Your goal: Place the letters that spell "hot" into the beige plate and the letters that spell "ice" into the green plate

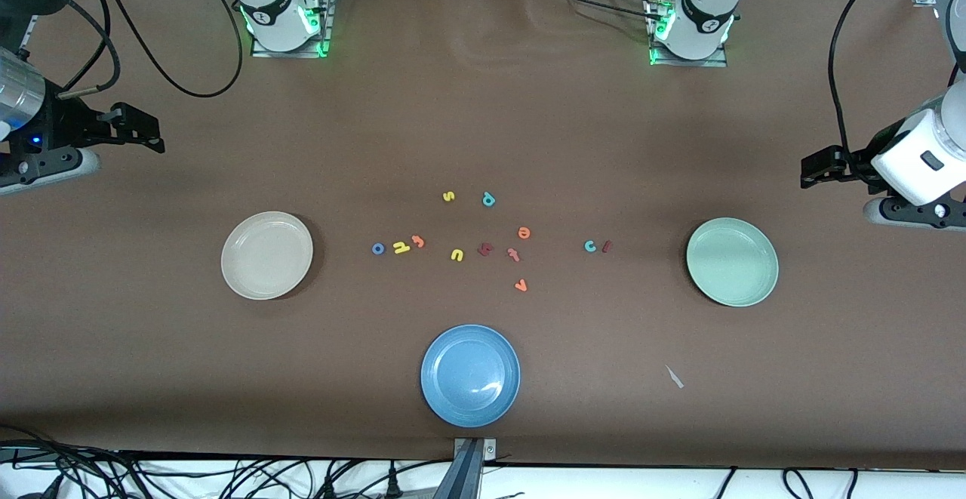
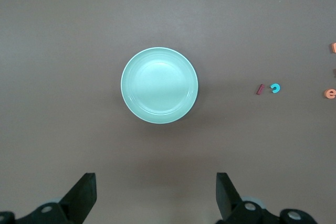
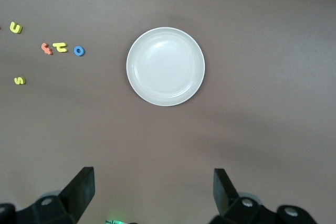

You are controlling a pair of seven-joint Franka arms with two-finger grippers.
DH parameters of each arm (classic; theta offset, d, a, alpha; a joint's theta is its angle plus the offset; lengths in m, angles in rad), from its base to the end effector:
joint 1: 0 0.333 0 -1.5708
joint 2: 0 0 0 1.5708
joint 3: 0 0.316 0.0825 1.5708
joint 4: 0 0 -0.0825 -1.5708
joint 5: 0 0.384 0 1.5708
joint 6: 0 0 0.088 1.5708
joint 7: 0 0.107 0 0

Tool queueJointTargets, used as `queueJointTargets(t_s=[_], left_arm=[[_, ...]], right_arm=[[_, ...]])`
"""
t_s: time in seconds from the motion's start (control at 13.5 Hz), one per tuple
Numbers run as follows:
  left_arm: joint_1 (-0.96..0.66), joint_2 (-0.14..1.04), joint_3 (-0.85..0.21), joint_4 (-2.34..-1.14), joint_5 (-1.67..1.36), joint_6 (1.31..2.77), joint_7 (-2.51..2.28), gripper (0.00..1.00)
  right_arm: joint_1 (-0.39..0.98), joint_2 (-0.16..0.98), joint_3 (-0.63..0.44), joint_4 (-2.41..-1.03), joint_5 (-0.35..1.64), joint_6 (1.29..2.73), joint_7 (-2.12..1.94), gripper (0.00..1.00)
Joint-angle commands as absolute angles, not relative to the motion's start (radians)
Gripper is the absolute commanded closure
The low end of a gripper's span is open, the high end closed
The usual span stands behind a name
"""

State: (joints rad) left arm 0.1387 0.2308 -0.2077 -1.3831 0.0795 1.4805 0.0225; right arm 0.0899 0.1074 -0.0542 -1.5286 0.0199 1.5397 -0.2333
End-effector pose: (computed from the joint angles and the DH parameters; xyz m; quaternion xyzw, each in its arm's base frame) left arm 0.6117 -0.0185 0.5725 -0.9969 0.0434 0.0639 0.0175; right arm 0.5812 0.0246 0.5808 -0.9898 -0.1338 0.0471 0.0117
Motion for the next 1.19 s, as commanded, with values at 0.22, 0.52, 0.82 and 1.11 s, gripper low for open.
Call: queueJointTargets(t_s=[0.22, 0.52, 0.82, 1.11], left_arm=[[0.159, 0.212, -0.204, -1.405, 0.052, 1.494, 0.048, 0.0], [0.161, 0.212, -0.204, -1.405, 0.051, 1.494, 0.048, 0.0], [0.163, 0.212, -0.204, -1.404, 0.051, 1.494, 0.048, 0.0], [0.163, 0.212, -0.204, -1.404, 0.051, 1.494, 0.048, 0.0]], right_arm=[[0.083, 0.104, -0.078, -1.54, 0.035, 1.566, -0.235, 0.0], [0.083, 0.104, -0.078, -1.54, 0.035, 1.566, -0.235, 0.0], [0.094, 0.104, -0.075, -1.536, 0.023, 1.566, -0.224, 0.0], [0.138, 0.109, -0.071, -1.534, -0.07, 1.566, -0.222, 0.0]])
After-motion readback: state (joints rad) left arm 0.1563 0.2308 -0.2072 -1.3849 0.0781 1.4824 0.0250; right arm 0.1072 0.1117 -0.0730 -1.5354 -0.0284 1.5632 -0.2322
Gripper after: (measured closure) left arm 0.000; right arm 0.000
